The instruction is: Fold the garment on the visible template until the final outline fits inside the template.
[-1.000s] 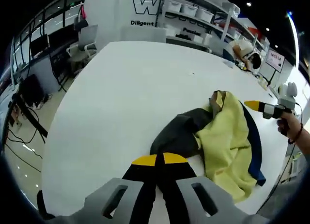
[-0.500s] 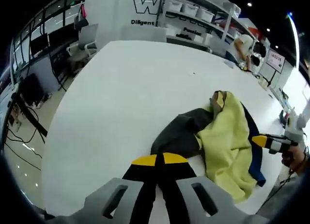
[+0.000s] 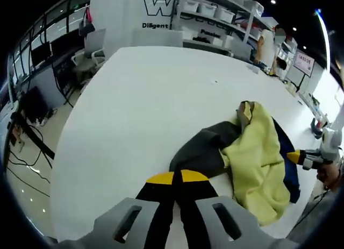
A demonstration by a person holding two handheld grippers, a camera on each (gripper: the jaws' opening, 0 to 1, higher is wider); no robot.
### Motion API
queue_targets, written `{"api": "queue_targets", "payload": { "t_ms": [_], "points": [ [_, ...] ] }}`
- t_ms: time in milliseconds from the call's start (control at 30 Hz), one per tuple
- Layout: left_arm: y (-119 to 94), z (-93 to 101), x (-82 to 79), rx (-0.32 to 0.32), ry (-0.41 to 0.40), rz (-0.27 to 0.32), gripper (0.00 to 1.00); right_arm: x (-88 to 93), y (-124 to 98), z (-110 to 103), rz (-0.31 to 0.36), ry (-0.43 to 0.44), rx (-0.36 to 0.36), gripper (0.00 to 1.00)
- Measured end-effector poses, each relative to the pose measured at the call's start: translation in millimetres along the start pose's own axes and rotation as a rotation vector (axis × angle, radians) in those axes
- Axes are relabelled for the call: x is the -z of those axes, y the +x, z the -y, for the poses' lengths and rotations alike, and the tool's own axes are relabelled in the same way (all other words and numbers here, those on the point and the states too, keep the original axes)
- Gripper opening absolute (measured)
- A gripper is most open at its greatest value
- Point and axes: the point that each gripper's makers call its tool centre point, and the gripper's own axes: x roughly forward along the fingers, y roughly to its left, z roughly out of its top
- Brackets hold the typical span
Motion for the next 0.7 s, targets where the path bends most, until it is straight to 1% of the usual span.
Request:
{"api": "queue_targets", "payload": {
  "t_ms": [67, 133, 200, 233, 333, 400, 433, 467, 500, 533, 700],
  "points": [
    [1.3, -1.4, -0.4, -0.002, 0.005, -0.005, 0.0, -1.4, -1.3, 12.4, -0.01, -0.014, 0.027, 0.0],
    [2.5, -4.7, -0.7, -0.007, 0.012, -0.009, 0.0, -5.6, -3.6, 33.3, -0.009, 0.006, 0.071, 0.0],
    [2.6, -10.3, -0.5, -0.013, 0.0, -0.017, 0.0, -8.7, -6.1, 50.9, -0.006, 0.021, 0.104, 0.0],
    [2.6, -14.2, -1.7, -0.016, -0.018, -0.013, 0.0, -10.1, -7.6, 55.0, -0.005, 0.02, 0.105, 0.0],
    [3.1, -18.7, -3.1, -0.018, -0.022, -0.012, 0.0, -13.8, -8.7, 70.7, -0.005, 0.006, 0.126, 0.0],
    [4.5, -20.9, -4.1, -0.022, -0.007, -0.017, 0.0, -15.4, -7.5, 80.3, -0.013, -0.01, 0.136, 0.0],
    [5.1, -21.9, -4.6, -0.023, -0.004, -0.019, 0.0, -15.2, -5.5, 85.6, -0.029, -0.027, 0.137, 0.0],
    [5.8, -22.6, -5.3, -0.024, -0.001, -0.019, 0.0, -15.3, -4.7, 87.3, -0.033, -0.03, 0.136, 0.0],
    [6.9, -23.9, -6.4, -0.026, 0.004, -0.018, 0.0, -17.6, -1.9, 94.8, -0.035, -0.043, 0.144, 0.0],
    [8.1, -25.5, -7.1, -0.029, 0.005, -0.02, 0.0, -16.9, -0.4, 98.0, -0.053, -0.057, 0.143, 0.0],
    [10.2, -31.5, -7.2, -0.042, 0.001, -0.025, 0.0, -23.7, 4.5, 114.0, -0.054, -0.067, 0.163, 0.0]
  ]
}}
